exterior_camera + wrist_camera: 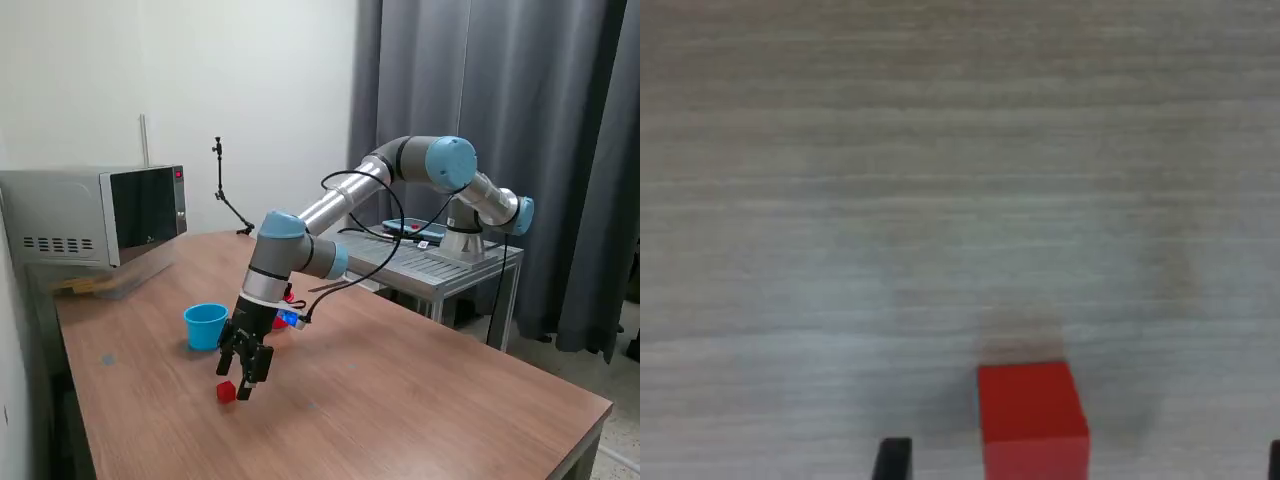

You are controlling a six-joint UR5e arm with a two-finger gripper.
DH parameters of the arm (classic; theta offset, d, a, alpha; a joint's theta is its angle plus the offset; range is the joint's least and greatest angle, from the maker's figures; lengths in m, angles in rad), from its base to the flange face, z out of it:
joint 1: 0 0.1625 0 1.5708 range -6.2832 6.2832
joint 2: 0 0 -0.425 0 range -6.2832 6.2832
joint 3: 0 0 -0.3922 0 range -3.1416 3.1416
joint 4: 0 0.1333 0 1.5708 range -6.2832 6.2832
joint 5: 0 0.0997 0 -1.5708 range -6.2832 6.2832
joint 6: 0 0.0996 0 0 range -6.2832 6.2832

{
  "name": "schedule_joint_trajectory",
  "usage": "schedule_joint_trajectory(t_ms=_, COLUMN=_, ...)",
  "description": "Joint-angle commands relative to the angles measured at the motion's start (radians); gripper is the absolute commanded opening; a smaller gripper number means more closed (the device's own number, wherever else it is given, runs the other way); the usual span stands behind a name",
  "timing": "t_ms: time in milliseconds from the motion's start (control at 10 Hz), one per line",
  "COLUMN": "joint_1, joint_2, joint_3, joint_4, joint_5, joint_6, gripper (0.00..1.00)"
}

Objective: Place red objects in the red bin, and blue objects in the blue bin.

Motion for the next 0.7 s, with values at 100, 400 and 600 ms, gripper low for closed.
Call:
schedule_joint_trajectory(t_ms=100, joint_1=-0.003, joint_2=0.015, joint_3=-0.021, joint_4=-0.001, joint_5=0.001, joint_6=-0.005, gripper=1.0)
schedule_joint_trajectory(t_ms=400, joint_1=-0.004, joint_2=0.018, joint_3=-0.024, joint_4=-0.001, joint_5=0.004, joint_6=-0.011, gripper=0.0)
schedule_joint_trajectory(t_ms=600, joint_1=-0.004, joint_2=0.018, joint_3=-0.024, joint_4=-0.001, joint_5=0.004, joint_6=-0.014, gripper=0.0)
